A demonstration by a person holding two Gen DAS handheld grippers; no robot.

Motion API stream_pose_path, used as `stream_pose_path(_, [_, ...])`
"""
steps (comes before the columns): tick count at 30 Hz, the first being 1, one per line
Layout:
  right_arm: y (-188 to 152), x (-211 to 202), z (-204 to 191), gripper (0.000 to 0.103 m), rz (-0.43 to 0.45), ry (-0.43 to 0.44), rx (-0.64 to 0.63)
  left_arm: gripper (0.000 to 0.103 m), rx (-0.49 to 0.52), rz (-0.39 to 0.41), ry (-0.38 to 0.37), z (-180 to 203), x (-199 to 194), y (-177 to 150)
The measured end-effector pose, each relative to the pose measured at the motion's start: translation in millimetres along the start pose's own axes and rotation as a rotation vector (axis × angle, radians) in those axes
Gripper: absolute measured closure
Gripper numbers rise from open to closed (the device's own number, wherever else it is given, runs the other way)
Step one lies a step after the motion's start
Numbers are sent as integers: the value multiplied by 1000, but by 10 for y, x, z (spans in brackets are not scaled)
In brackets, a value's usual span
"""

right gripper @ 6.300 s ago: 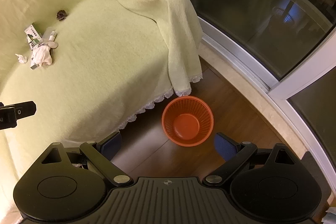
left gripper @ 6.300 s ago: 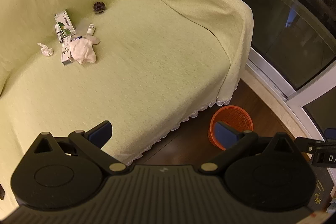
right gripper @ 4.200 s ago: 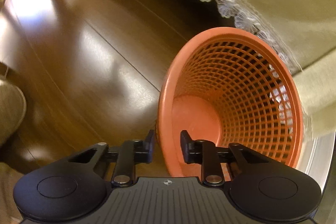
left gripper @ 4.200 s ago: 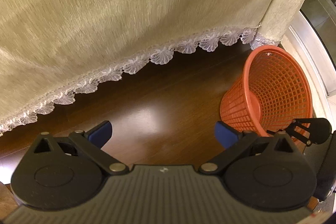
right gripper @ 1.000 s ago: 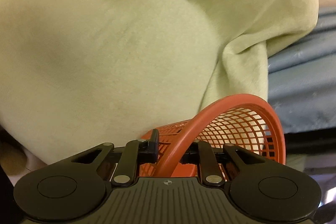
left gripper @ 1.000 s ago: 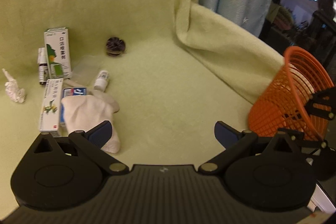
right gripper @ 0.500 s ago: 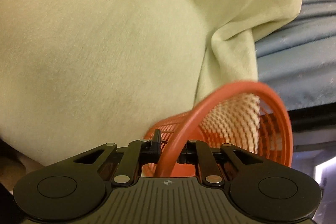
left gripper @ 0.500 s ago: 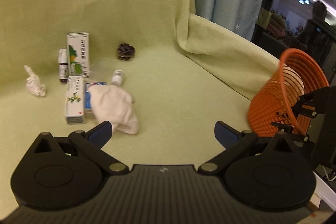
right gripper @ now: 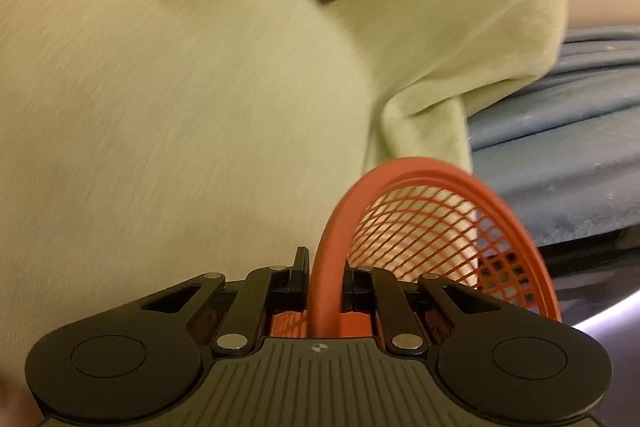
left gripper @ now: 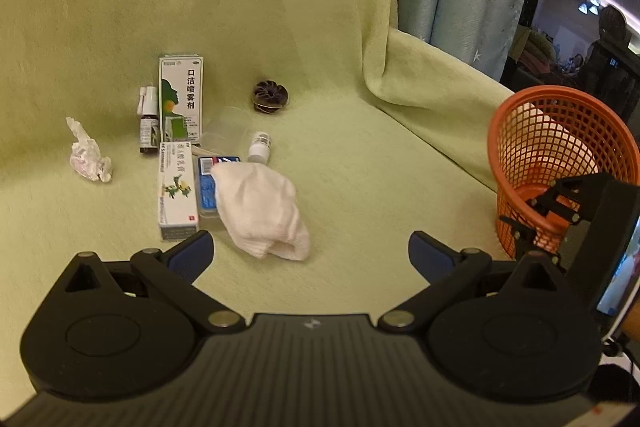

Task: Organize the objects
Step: 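Hold the wastebasket by the sofa while moving the left tool toward the white towel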

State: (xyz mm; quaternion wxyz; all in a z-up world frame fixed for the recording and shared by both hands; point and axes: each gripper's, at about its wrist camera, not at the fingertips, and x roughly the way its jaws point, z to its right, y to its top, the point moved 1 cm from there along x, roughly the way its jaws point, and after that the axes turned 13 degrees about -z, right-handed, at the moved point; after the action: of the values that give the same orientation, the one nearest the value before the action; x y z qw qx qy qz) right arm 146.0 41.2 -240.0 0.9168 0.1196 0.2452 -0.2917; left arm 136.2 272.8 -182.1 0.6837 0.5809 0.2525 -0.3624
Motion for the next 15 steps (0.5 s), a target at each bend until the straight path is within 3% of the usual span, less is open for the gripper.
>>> stream_pose_path(7, [138, -94, -113, 96, 131, -71, 0, 1, -26, -4, 26, -123, 40, -3])
stream_pose_path(15, [45, -134, -172, 100, 179, -56, -15, 1, -20, 1, 51, -233, 56, 58])
